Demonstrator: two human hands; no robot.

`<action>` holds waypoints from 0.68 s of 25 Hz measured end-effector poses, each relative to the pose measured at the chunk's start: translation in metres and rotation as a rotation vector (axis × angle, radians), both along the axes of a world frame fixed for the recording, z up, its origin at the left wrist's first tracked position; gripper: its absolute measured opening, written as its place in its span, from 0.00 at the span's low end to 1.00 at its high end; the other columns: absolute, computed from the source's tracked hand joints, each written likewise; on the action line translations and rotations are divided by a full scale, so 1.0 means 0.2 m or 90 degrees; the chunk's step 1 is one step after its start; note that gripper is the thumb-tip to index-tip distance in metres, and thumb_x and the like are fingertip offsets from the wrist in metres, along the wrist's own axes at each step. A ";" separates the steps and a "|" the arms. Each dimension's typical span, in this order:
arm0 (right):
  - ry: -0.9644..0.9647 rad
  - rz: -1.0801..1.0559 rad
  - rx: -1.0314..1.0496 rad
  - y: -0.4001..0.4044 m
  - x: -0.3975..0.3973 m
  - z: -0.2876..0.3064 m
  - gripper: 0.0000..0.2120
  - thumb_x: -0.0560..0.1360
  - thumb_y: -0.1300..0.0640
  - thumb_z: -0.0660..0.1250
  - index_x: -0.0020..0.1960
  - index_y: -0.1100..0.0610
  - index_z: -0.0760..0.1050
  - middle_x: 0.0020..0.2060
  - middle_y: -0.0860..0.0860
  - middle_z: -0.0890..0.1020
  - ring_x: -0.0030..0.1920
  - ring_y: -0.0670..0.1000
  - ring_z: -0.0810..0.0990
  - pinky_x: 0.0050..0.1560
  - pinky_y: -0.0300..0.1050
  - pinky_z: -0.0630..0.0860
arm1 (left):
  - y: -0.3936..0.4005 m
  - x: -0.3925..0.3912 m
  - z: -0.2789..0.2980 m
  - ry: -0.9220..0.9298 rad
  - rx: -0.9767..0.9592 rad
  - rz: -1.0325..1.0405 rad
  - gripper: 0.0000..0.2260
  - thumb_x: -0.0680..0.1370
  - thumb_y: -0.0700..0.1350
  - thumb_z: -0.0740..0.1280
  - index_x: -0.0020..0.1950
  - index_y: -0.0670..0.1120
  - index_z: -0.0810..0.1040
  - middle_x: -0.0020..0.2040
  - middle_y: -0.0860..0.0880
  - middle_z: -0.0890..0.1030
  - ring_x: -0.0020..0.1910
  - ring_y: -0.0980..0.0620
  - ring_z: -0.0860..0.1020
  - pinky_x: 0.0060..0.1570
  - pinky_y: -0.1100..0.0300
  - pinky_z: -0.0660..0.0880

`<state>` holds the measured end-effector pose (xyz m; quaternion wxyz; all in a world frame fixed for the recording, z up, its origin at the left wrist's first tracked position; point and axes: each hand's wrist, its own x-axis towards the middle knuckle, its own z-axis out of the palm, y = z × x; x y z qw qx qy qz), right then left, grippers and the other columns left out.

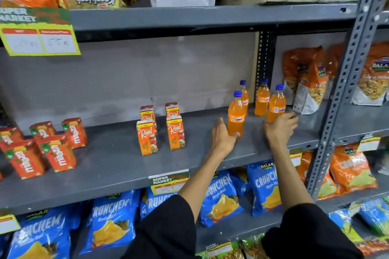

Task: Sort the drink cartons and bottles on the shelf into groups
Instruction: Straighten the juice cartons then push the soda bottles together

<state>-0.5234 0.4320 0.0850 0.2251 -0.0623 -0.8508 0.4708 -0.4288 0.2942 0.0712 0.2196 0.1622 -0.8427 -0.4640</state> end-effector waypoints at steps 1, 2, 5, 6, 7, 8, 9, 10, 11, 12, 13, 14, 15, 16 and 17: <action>-0.032 0.038 -0.015 0.04 -0.06 -0.01 0.37 0.71 0.57 0.74 0.71 0.69 0.59 0.68 0.68 0.68 0.67 0.71 0.68 0.65 0.65 0.69 | 0.00 -0.04 -0.01 0.000 0.003 -0.001 0.32 0.75 0.45 0.76 0.75 0.43 0.65 0.72 0.40 0.75 0.71 0.40 0.73 0.69 0.43 0.72; -0.048 0.084 -0.022 0.08 -0.11 -0.03 0.35 0.71 0.55 0.73 0.70 0.69 0.62 0.66 0.69 0.70 0.66 0.71 0.70 0.64 0.64 0.70 | 0.01 -0.07 -0.02 0.005 0.015 0.001 0.29 0.75 0.45 0.76 0.72 0.44 0.69 0.69 0.41 0.77 0.68 0.41 0.75 0.67 0.43 0.73; -0.052 0.171 0.002 0.17 -0.18 -0.06 0.21 0.73 0.55 0.70 0.62 0.64 0.73 0.56 0.66 0.81 0.58 0.67 0.80 0.56 0.56 0.75 | 0.04 -0.14 -0.05 0.018 0.055 -0.003 0.28 0.73 0.46 0.77 0.71 0.47 0.70 0.67 0.42 0.78 0.66 0.42 0.77 0.66 0.42 0.75; -0.038 0.185 0.004 0.19 -0.20 -0.07 0.20 0.74 0.57 0.70 0.63 0.64 0.73 0.57 0.65 0.81 0.59 0.66 0.80 0.57 0.55 0.75 | 0.06 -0.16 -0.06 0.022 0.058 -0.001 0.29 0.73 0.46 0.77 0.71 0.47 0.70 0.67 0.42 0.78 0.65 0.42 0.77 0.66 0.42 0.75; -0.022 0.193 0.003 0.20 -0.20 -0.07 0.22 0.74 0.57 0.71 0.65 0.63 0.72 0.59 0.65 0.81 0.60 0.65 0.80 0.59 0.54 0.75 | 0.08 -0.17 -0.05 0.028 0.060 0.004 0.29 0.73 0.46 0.77 0.71 0.47 0.70 0.67 0.42 0.78 0.65 0.42 0.77 0.65 0.42 0.75; -0.007 0.205 -0.004 0.21 -0.21 -0.07 0.24 0.74 0.56 0.72 0.67 0.62 0.71 0.60 0.64 0.81 0.62 0.64 0.79 0.61 0.54 0.74 | 0.11 -0.19 -0.05 0.038 0.064 0.009 0.29 0.73 0.46 0.78 0.72 0.47 0.70 0.66 0.42 0.78 0.64 0.42 0.78 0.65 0.43 0.75; 0.003 0.216 -0.012 0.22 -0.22 -0.07 0.26 0.74 0.56 0.73 0.68 0.62 0.71 0.61 0.63 0.81 0.62 0.63 0.79 0.62 0.54 0.74 | 0.14 -0.21 -0.04 0.046 0.066 0.014 0.29 0.73 0.45 0.78 0.71 0.46 0.71 0.66 0.42 0.79 0.64 0.43 0.78 0.65 0.45 0.75; 0.011 0.226 -0.018 0.23 -0.24 -0.09 0.26 0.73 0.55 0.74 0.68 0.61 0.71 0.61 0.62 0.82 0.63 0.63 0.79 0.63 0.55 0.74 | 0.17 -0.24 -0.04 0.051 0.066 0.020 0.29 0.73 0.45 0.78 0.71 0.45 0.71 0.65 0.42 0.80 0.63 0.43 0.79 0.64 0.45 0.76; 0.016 0.233 -0.017 0.24 -0.24 -0.09 0.26 0.73 0.55 0.74 0.67 0.61 0.71 0.60 0.61 0.82 0.62 0.62 0.79 0.62 0.55 0.74 | 0.19 -0.26 -0.03 0.053 0.064 0.024 0.29 0.73 0.45 0.78 0.71 0.45 0.71 0.65 0.42 0.80 0.63 0.43 0.79 0.64 0.46 0.76; 0.022 0.234 -0.019 0.25 -0.25 -0.10 0.25 0.73 0.55 0.74 0.66 0.60 0.71 0.60 0.61 0.82 0.62 0.62 0.80 0.62 0.56 0.74 | 0.22 -0.28 -0.03 0.055 0.064 0.030 0.29 0.72 0.45 0.78 0.70 0.45 0.72 0.65 0.42 0.80 0.63 0.43 0.79 0.64 0.45 0.76; 0.021 0.237 -0.021 0.26 -0.25 -0.11 0.25 0.73 0.55 0.74 0.66 0.60 0.72 0.59 0.61 0.83 0.62 0.63 0.80 0.62 0.56 0.75 | 0.24 -0.30 -0.03 0.055 0.064 0.035 0.29 0.72 0.45 0.79 0.70 0.45 0.72 0.65 0.42 0.80 0.63 0.43 0.79 0.64 0.45 0.77; 0.031 0.246 -0.024 0.27 -0.26 -0.12 0.26 0.73 0.55 0.74 0.66 0.60 0.71 0.59 0.60 0.83 0.61 0.62 0.80 0.61 0.56 0.75 | 0.25 -0.32 -0.03 0.055 0.065 0.041 0.29 0.72 0.46 0.79 0.70 0.45 0.72 0.65 0.42 0.80 0.63 0.43 0.79 0.64 0.44 0.77; 0.032 0.253 -0.019 0.27 -0.25 -0.11 0.26 0.73 0.55 0.74 0.67 0.60 0.71 0.59 0.60 0.83 0.61 0.62 0.80 0.61 0.55 0.75 | 0.26 -0.33 -0.03 0.053 0.065 0.050 0.28 0.72 0.46 0.78 0.69 0.45 0.72 0.65 0.43 0.80 0.63 0.43 0.79 0.64 0.44 0.77; 0.039 0.264 -0.014 0.27 -0.26 -0.11 0.27 0.73 0.55 0.74 0.68 0.60 0.70 0.60 0.59 0.82 0.62 0.62 0.80 0.62 0.55 0.75 | 0.26 -0.34 -0.03 0.057 0.066 0.058 0.28 0.72 0.46 0.78 0.69 0.45 0.72 0.65 0.43 0.80 0.63 0.43 0.79 0.64 0.44 0.77; 0.035 0.275 -0.011 0.27 -0.25 -0.11 0.27 0.73 0.55 0.74 0.68 0.59 0.70 0.61 0.59 0.82 0.62 0.61 0.80 0.62 0.55 0.75 | 0.27 -0.34 -0.04 0.060 0.067 0.061 0.28 0.73 0.46 0.78 0.69 0.45 0.73 0.65 0.43 0.80 0.63 0.43 0.79 0.63 0.45 0.77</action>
